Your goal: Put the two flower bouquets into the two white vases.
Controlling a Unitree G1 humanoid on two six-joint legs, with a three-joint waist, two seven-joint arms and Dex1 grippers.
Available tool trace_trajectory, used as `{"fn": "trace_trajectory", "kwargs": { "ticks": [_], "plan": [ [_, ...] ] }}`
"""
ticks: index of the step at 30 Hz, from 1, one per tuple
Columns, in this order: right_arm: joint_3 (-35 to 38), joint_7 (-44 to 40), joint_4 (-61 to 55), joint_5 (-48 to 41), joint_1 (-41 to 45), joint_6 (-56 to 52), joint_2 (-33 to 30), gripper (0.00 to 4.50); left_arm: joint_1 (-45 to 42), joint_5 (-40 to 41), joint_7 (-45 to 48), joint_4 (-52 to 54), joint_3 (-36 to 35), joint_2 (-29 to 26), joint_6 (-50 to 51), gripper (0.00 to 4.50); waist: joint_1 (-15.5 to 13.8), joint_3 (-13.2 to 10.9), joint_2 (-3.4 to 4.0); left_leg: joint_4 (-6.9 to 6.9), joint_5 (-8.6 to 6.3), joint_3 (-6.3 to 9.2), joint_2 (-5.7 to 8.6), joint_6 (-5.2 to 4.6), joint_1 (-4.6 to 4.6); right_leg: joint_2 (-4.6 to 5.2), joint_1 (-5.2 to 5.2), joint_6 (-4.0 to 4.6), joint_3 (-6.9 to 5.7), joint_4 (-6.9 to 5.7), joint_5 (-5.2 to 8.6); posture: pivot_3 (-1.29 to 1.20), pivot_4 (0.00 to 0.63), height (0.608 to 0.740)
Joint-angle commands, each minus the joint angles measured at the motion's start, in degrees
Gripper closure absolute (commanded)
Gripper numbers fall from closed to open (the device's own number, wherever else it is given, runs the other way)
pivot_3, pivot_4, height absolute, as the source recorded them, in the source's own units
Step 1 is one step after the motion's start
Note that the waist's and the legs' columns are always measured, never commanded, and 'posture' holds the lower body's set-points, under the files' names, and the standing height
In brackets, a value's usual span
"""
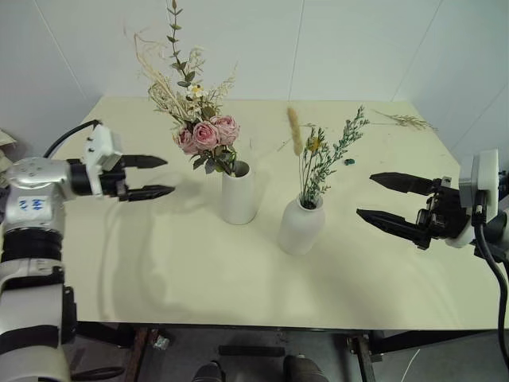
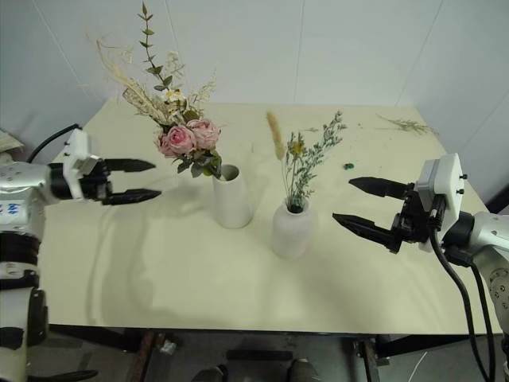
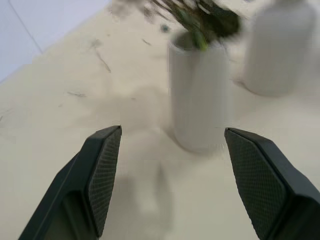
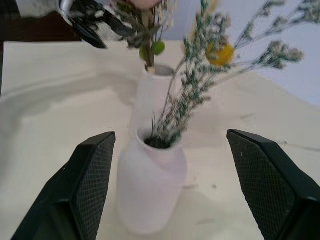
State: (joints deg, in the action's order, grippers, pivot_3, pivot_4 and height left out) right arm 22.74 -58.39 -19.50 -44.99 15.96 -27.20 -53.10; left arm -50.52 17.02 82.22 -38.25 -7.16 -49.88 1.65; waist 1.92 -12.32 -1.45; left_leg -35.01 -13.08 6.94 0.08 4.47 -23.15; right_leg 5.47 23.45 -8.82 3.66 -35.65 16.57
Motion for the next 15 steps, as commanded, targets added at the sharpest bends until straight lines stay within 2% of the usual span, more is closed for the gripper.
{"fn": "trace_trajectory", "kwargs": {
  "ticks": [1,5,15],
  "plan": [
    [1.3,-3.4,2.4,1.0,1.9,2.6,-1.9,0.73,4.1,5.6,4.5,7.8,-2.9,-2.5,5.7,0.98,-0.1,0.0,0.0,-0.01,0.0,0.0,-0.01,0.0,0.0,0.0,0.01,0.01,0.0,-0.02,0.01,0.0,0.15,0.74],
    [-0.6,-6.9,6.6,4.5,1.7,5.4,-2.4,0.73,14.8,11.4,3.4,22.0,-8.8,-6.2,13.1,0.98,-0.1,0.0,-0.02,-0.04,0.0,0.01,-0.04,0.0,-0.01,0.0,0.0,0.02,0.0,-0.04,0.01,0.0,0.15,0.74],
    [-4.3,-11.7,16.9,10.1,6.5,10.8,-2.0,0.73,26.0,16.6,-6.2,37.0,-14.6,-4.2,18.8,0.98,-0.2,0.0,0.02,-0.05,0.0,-0.01,-0.04,0.01,0.05,0.0,-0.02,0.07,0.0,-0.05,0.02,0.0,0.15,0.74]
  ]
}}
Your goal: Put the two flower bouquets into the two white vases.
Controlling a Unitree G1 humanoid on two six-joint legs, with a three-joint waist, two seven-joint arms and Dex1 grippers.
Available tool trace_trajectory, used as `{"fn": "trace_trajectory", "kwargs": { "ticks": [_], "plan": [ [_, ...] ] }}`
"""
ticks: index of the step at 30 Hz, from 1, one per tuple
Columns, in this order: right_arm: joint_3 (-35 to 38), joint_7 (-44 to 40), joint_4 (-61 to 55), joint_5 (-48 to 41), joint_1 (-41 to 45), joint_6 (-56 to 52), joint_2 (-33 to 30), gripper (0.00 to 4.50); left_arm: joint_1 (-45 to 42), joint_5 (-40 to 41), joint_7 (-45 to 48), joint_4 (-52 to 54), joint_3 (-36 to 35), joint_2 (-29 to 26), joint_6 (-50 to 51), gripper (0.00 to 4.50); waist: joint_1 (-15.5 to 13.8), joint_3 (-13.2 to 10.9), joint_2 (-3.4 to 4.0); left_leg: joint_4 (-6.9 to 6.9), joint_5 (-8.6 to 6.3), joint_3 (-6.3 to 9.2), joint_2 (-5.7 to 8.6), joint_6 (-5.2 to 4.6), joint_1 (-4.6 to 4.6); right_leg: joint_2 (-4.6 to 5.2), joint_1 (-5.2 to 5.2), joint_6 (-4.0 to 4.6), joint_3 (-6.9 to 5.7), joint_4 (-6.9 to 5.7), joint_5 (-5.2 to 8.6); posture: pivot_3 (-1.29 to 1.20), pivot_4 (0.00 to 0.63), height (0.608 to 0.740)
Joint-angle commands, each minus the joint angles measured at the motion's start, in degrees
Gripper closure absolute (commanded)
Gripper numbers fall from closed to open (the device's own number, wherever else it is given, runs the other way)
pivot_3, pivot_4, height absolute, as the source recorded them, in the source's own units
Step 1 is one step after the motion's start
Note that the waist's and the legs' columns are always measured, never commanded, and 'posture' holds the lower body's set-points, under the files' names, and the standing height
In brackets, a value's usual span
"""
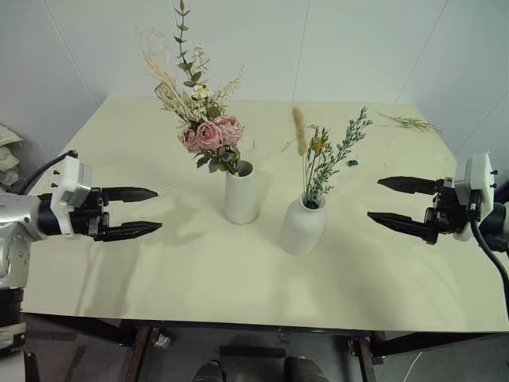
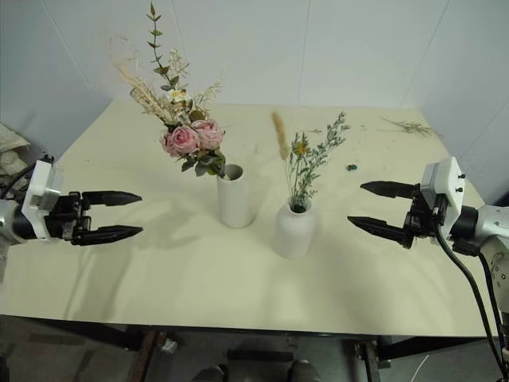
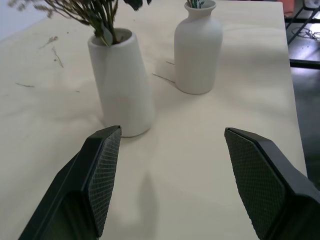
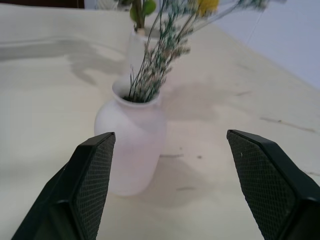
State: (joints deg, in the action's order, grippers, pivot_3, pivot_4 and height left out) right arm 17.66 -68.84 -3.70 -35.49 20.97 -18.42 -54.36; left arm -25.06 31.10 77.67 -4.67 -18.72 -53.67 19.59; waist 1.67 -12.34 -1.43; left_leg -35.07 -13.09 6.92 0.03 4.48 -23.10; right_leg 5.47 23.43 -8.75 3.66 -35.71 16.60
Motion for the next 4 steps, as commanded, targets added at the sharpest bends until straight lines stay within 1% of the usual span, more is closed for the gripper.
{"fn": "trace_trajectory", "kwargs": {
  "ticks": [1,4],
  "plan": [
    [0.8,-1.5,1.6,0.7,1.8,2.1,-0.8,0.73,0.8,2.6,-2.0,3.8,-3.1,-0.5,1.0,0.98,0.0,0.0,0.0,0.0,0.0,0.0,0.0,0.0,0.0,0.0,0.0,0.0,0.0,0.0,0.0,0.0,0.15,0.74],
    [0.6,-2.2,2.6,1.1,3.2,2.3,-1.1,0.73,1.0,2.7,-2.7,3.6,-3.3,-0.7,0.9,0.98,0.0,0.0,0.01,0.03,0.0,0.0,0.0,0.0,0.01,0.0,0.01,0.0,0.0,0.0,0.0,0.0,0.15,0.74]
  ]
}}
